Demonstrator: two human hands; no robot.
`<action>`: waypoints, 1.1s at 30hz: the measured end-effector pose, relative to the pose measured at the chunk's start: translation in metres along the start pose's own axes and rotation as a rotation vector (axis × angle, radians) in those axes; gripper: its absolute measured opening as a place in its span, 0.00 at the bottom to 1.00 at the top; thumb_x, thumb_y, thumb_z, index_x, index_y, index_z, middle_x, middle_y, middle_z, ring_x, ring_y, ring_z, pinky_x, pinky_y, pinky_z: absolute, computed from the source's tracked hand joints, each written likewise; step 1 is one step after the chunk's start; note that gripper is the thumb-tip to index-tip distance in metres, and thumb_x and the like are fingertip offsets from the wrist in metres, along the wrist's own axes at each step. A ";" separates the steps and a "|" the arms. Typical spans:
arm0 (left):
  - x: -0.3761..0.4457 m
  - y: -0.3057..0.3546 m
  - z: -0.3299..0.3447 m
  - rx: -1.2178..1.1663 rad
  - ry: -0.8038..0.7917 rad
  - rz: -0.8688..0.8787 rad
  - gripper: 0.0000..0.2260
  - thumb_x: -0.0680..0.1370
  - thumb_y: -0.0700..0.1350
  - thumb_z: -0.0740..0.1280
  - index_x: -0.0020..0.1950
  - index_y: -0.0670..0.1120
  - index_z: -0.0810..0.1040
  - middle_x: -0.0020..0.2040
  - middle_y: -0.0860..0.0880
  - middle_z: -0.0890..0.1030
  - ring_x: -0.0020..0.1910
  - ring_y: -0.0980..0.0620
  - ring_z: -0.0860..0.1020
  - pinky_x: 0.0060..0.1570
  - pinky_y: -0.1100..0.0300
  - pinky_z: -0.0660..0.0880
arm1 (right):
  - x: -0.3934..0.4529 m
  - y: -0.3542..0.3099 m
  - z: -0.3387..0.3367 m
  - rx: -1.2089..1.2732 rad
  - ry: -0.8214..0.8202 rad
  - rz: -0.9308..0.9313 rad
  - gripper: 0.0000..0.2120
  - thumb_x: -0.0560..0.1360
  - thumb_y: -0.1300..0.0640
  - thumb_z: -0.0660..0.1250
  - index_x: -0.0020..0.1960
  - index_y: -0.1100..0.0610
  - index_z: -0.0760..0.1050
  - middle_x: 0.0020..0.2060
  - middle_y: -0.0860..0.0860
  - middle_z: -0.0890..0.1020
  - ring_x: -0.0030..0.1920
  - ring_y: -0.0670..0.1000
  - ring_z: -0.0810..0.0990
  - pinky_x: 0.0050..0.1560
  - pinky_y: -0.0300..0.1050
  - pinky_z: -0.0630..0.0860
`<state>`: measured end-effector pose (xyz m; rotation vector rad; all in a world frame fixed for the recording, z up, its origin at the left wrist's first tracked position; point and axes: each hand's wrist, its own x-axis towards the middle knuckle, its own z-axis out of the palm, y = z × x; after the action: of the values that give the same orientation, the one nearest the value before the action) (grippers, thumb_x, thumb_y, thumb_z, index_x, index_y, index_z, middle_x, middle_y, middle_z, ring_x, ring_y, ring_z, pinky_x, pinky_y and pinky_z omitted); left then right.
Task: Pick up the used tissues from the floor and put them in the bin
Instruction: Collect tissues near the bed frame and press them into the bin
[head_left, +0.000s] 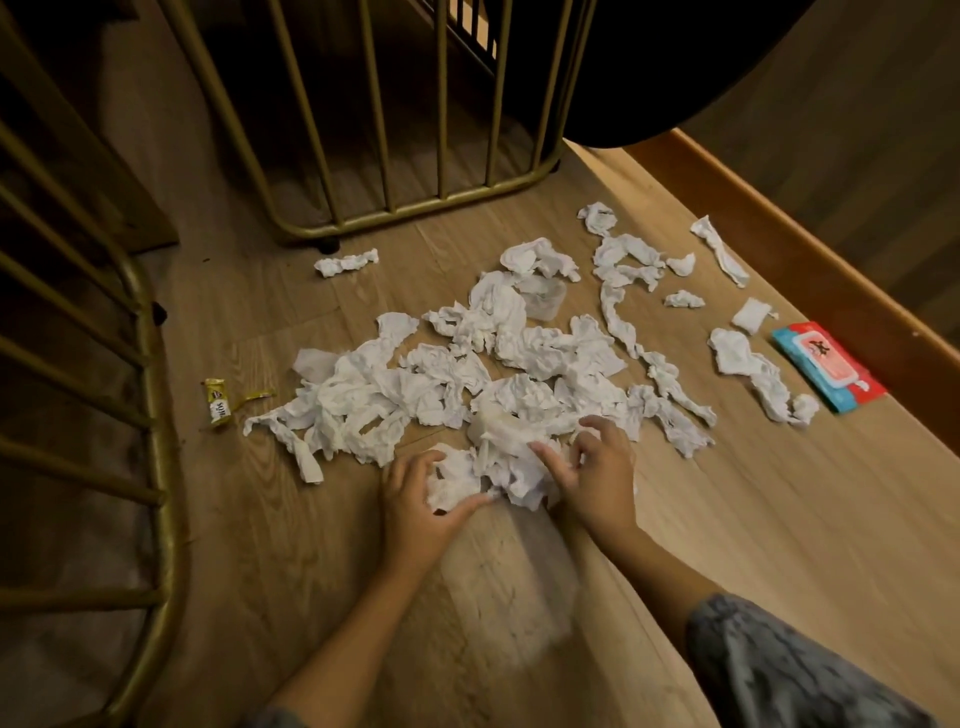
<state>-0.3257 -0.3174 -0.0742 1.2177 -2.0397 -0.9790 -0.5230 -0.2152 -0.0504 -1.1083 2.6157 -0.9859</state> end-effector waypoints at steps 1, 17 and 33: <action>-0.003 0.000 0.007 0.020 -0.015 0.012 0.28 0.61 0.60 0.78 0.55 0.48 0.79 0.55 0.50 0.75 0.56 0.52 0.72 0.55 0.58 0.72 | -0.004 0.005 0.005 -0.017 -0.069 0.058 0.24 0.70 0.36 0.69 0.30 0.53 0.67 0.61 0.54 0.77 0.63 0.56 0.72 0.64 0.57 0.69; 0.025 0.034 0.018 -0.105 0.153 0.149 0.06 0.67 0.41 0.68 0.38 0.37 0.79 0.48 0.46 0.75 0.43 0.54 0.75 0.41 0.73 0.72 | -0.038 0.032 -0.017 0.243 0.168 -0.116 0.12 0.69 0.59 0.58 0.40 0.60 0.79 0.50 0.51 0.77 0.51 0.51 0.74 0.50 0.36 0.69; -0.017 -0.007 0.046 0.040 -0.157 0.172 0.08 0.67 0.41 0.71 0.42 0.47 0.73 0.43 0.50 0.75 0.44 0.52 0.73 0.38 0.64 0.69 | -0.069 0.064 0.007 0.158 0.067 -0.047 0.06 0.74 0.64 0.66 0.44 0.54 0.72 0.70 0.47 0.69 0.72 0.57 0.65 0.64 0.64 0.70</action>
<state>-0.3507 -0.2907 -0.1077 0.9922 -2.2540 -0.9809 -0.5087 -0.1392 -0.1038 -1.1218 2.5201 -1.2368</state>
